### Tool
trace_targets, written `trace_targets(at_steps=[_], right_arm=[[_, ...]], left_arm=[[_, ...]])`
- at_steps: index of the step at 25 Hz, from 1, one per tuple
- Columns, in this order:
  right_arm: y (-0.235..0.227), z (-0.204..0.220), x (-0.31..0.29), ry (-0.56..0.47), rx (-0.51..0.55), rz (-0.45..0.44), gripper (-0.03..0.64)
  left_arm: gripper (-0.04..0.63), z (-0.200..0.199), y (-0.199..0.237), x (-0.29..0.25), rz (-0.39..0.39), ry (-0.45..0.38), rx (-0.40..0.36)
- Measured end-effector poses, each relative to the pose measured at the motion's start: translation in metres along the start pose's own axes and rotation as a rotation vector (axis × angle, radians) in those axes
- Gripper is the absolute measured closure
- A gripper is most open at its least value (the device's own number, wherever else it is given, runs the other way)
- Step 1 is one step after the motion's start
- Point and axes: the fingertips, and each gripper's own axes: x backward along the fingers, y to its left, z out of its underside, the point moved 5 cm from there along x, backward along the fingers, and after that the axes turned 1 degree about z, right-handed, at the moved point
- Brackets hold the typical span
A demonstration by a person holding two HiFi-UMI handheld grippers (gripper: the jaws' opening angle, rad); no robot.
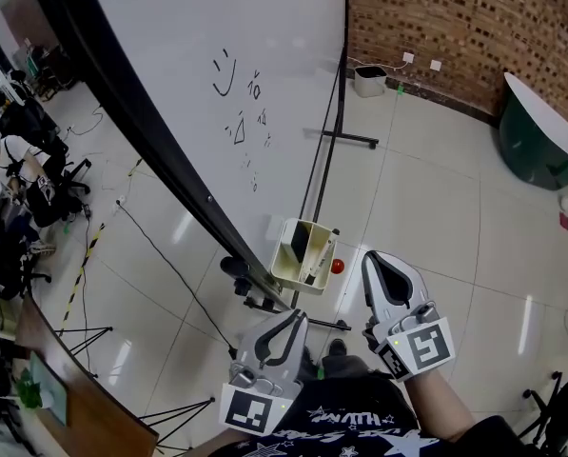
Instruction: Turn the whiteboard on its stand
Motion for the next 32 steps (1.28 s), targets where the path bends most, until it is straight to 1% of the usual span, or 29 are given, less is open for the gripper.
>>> trace_targets(at_steps=[1, 4, 5, 7, 10, 13, 15, 19, 24, 27, 32], right_arm=[[0.001, 0.000, 0.001, -0.001, 0.003, 0.000, 0.607], [0.004, -0.002, 0.005, -0.003, 0.007, 0.013, 0.609], [0.004, -0.002, 0.006, -0.004, 0.005, 0.020, 0.609], [0.003, -0.003, 0.009, -0.010, -0.007, 0.036, 0.609], [0.003, -0.004, 0.012, -0.019, -0.005, 0.044, 0.609], [0.004, -0.005, 0.014, -0.012, 0.018, 0.047, 0.609], [0.003, -0.006, 0.015, -0.011, 0.025, 0.058, 0.609], [0.002, -0.006, 0.016, 0.002, 0.029, 0.068, 0.609], [0.002, -0.004, 0.015, 0.025, 0.043, 0.054, 0.609], [0.001, -0.003, 0.015, 0.038, 0.040, 0.049, 0.609], [-0.001, -0.002, 0.012, 0.047, 0.043, 0.047, 0.609]], left_arm=[[0.591, -0.004, -0.003, -0.006, 0.032, -0.012, -0.009], [0.592, -0.015, -0.012, -0.025, 0.129, -0.048, -0.008], [0.592, -0.018, -0.014, -0.031, 0.149, -0.056, 0.002], [0.592, -0.024, -0.013, -0.042, 0.165, -0.075, 0.019], [0.592, -0.026, -0.007, -0.055, 0.150, -0.079, 0.023], [0.592, -0.025, 0.002, -0.068, 0.121, -0.069, 0.049], [0.592, -0.027, 0.006, -0.077, 0.112, -0.076, 0.055], [0.592, -0.028, 0.007, -0.090, 0.123, -0.080, 0.052], [0.592, -0.025, 0.005, -0.101, 0.136, -0.075, 0.062], [0.592, -0.025, 0.005, -0.103, 0.134, -0.076, 0.056], [0.592, -0.023, 0.008, -0.106, 0.130, -0.068, 0.067]])
